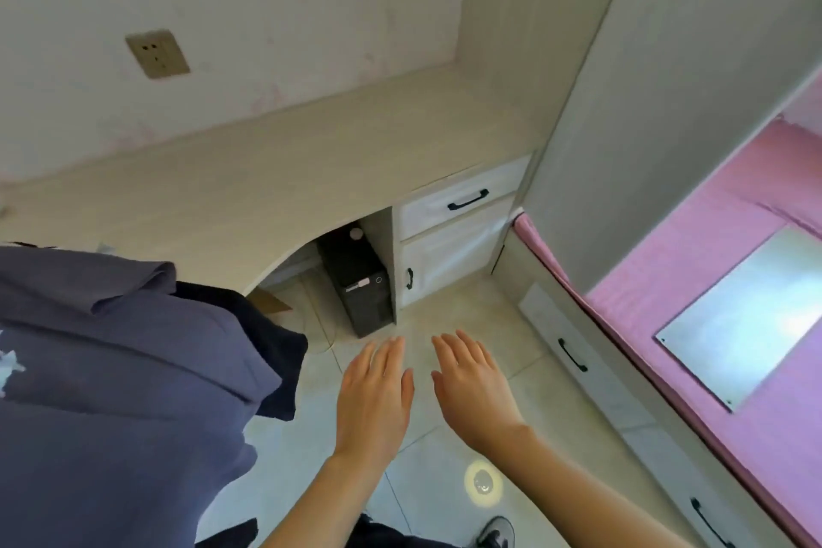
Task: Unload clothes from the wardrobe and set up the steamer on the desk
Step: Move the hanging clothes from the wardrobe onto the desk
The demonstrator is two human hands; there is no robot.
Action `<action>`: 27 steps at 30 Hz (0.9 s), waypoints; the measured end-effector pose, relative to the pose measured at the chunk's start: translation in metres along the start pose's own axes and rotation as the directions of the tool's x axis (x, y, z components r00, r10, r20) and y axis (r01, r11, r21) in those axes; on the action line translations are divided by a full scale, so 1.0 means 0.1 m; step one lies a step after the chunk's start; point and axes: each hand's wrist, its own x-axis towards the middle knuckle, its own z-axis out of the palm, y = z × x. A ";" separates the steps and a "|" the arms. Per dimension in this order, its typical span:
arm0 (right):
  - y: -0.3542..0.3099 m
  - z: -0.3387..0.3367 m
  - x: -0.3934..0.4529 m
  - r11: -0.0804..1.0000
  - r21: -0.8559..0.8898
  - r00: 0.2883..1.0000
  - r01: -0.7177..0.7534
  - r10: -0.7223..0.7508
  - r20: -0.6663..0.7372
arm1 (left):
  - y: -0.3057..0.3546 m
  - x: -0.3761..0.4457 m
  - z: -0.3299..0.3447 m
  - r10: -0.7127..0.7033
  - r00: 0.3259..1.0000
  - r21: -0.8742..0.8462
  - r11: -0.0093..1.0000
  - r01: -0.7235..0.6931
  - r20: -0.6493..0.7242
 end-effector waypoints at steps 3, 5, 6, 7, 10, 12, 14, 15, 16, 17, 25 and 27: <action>0.51 -0.07 -0.31 0.997 0.003 0.997 -0.082 0.082 0.011 | 0.55 0.00 0.15 0.102 0.994 0.008 0.995 -0.103 0.029; 0.85 -0.10 -0.53 0.992 0.003 0.992 -0.123 0.123 0.017 | 0.90 -0.01 0.28 0.161 0.986 -0.003 0.987 -0.162 0.049; 1.02 -0.12 -0.64 0.990 0.002 0.990 -0.143 0.143 0.016 | 1.06 -0.01 0.35 0.185 0.981 -0.010 0.983 -0.185 0.058; 1.18 -0.14 -0.75 0.986 -0.002 0.986 -0.165 0.165 0.013 | 1.23 -0.01 0.43 0.207 0.976 -0.017 0.978 -0.206 0.064; 1.66 -0.20 -1.03 0.970 -0.009 0.970 -0.244 0.244 0.013 | 1.74 0.02 0.63 0.260 0.962 -0.033 0.966 -0.258 0.084; 1.94 -0.24 -1.19 0.955 -0.004 0.954 -0.297 0.297 0.025 | 2.06 0.06 0.74 0.284 0.954 -0.048 0.959 -0.281 0.091; 2.20 -0.29 -1.32 0.939 0.008 0.938 -0.344 0.343 0.040 | 2.34 0.11 0.83 0.317 0.944 -0.055 0.948 -0.313 0.090; 2.32 -0.32 -1.38 0.931 0.010 0.930 -0.365 0.364 0.042 | 2.48 0.13 0.88 0.340 0.936 -0.052 0.940 -0.337 0.088; 2.43 -0.36 -1.42 0.923 0.008 0.922 -0.385 0.384 0.042 | 2.60 0.17 0.91 0.364 0.928 -0.049 0.931 -0.361 0.085; 2.53 -0.39 -1.46 0.915 0.006 0.914 -0.404 0.403 0.043 | 2.71 0.21 0.94 0.385 0.919 -0.045 0.923 -0.383 0.081; 3.37 -0.53 -1.54 0.853 0.003 0.853 -0.521 0.521 0.029 | 3.49 0.69 1.15 0.507 0.861 -0.058 0.861 -0.505 0.044; 3.59 -0.54 -1.49 0.844 -0.008 0.844 -0.536 0.536 0.007 | 3.66 0.86 1.20 0.534 0.845 -0.059 0.845 -0.531 0.030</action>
